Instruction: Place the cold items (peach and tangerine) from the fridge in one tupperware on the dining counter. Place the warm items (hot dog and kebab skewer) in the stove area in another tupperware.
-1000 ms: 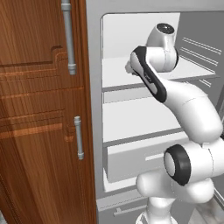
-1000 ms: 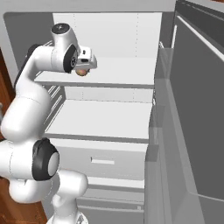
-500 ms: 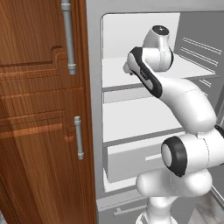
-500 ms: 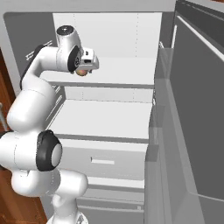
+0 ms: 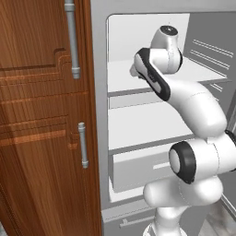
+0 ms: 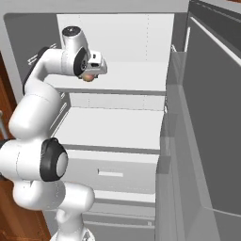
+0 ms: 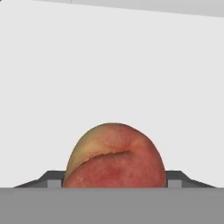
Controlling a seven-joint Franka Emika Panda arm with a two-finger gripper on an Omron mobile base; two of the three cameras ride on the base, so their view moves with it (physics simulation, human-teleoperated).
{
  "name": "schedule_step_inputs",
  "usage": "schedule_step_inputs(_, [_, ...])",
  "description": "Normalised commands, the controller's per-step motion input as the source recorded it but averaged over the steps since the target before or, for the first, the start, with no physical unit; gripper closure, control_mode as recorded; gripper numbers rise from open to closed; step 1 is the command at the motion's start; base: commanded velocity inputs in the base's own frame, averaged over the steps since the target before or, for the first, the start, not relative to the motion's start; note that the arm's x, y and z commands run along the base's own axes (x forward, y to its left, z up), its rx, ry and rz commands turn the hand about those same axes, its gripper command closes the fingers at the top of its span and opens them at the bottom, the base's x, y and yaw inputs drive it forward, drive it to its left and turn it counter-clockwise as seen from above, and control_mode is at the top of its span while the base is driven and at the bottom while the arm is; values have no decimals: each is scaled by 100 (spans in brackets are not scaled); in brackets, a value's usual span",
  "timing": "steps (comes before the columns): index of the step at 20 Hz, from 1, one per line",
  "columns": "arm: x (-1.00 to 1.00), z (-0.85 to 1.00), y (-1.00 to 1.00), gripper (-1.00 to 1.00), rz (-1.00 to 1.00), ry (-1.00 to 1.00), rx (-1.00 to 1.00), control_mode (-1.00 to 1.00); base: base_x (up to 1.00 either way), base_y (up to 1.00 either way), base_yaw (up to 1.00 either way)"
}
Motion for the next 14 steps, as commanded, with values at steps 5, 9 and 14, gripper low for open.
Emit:
schedule_step_inputs(5, [-38, -26, -4, 100, 0, -1, 0, -100, 0, 0, 0])
schedule_step_inputs(9, [-52, -4, -5, 100, 0, -10, 0, -100, 0, 0, 0])
schedule_step_inputs(14, [-83, 35, -3, 100, 0, -14, 1, -100, 0, 0, 0])
